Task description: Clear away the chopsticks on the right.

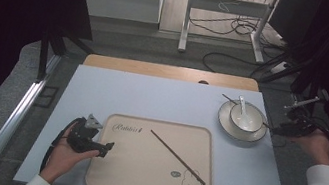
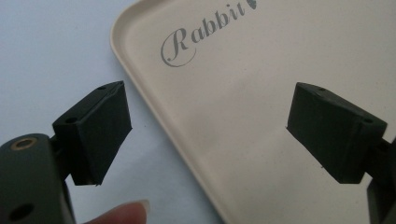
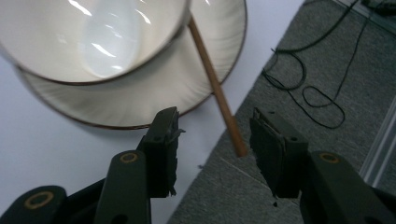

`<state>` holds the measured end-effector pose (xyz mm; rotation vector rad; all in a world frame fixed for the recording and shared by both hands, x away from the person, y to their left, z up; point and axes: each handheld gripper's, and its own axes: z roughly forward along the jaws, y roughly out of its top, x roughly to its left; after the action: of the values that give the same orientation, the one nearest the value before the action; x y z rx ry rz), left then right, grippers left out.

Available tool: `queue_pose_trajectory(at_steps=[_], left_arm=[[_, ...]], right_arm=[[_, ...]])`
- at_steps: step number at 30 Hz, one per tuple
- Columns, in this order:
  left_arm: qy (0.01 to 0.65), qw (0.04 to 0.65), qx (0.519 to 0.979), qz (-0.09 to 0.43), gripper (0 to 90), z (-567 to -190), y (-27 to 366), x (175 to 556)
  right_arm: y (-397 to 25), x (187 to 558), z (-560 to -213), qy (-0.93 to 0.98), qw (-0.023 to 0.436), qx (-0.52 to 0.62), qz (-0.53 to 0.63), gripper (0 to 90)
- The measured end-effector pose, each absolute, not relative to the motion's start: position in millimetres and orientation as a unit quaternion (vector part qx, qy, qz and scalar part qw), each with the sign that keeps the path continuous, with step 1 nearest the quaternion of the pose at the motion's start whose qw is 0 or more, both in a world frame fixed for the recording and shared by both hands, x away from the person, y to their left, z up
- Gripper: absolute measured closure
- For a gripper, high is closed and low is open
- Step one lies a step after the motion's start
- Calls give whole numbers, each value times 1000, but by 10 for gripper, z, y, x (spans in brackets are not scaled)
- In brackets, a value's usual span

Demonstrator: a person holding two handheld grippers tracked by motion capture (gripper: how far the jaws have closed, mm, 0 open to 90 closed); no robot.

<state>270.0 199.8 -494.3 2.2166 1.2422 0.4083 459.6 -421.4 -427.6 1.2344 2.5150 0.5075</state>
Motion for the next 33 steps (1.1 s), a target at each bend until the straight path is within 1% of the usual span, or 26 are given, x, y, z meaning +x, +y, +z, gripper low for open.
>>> queue_pose_trajectory(at_steps=[6,7,12,13,14,15,17,18,19,20,22,24,28,32,33], left_arm=[[467,280,825,154,136,-4945,2012,2691],[467,279,825,155,136,-4944,2021,2690],[470,277,823,155,136,-4950,2036,2691],[471,277,823,155,136,-4951,2041,2689],[471,277,823,155,136,-4951,2041,2689],[472,278,822,155,136,-4949,2044,2686],[473,279,821,155,137,-4945,2047,2682],[473,279,821,155,136,-4945,2047,2682],[473,279,821,156,136,-4942,2049,2682],[473,280,821,155,136,-4943,2048,2683],[473,279,821,155,136,-4944,2047,2686],[473,279,821,155,136,-4945,2045,2687],[472,282,821,155,136,-4934,2048,2688],[470,285,821,154,137,-4924,2048,2687],[470,285,821,154,137,-4924,2048,2687]], right_arm=[[-4268,4747,-4403,874,144,434,166,549],[-4275,4801,-4454,878,135,431,159,566],[-4259,4863,-4537,888,131,418,138,602],[-4244,4881,-4573,891,132,415,130,627],[-4244,4881,-4573,891,132,415,130,627],[-4234,4894,-4602,895,134,407,127,673],[-4221,4895,-4621,899,132,399,123,715],[-4221,4895,-4621,899,132,399,123,715],[-4215,4892,-4625,900,132,396,122,737],[-4202,4877,-4622,904,139,386,120,775],[-4197,4869,-4616,906,139,382,121,785],[-4193,4850,-4602,907,138,379,121,819],[-4197,4800,-4523,899,145,391,136,827],[-4163,4664,-4321,882,158,411,167,830],[-4163,4664,-4321,882,158,411,167,830]])
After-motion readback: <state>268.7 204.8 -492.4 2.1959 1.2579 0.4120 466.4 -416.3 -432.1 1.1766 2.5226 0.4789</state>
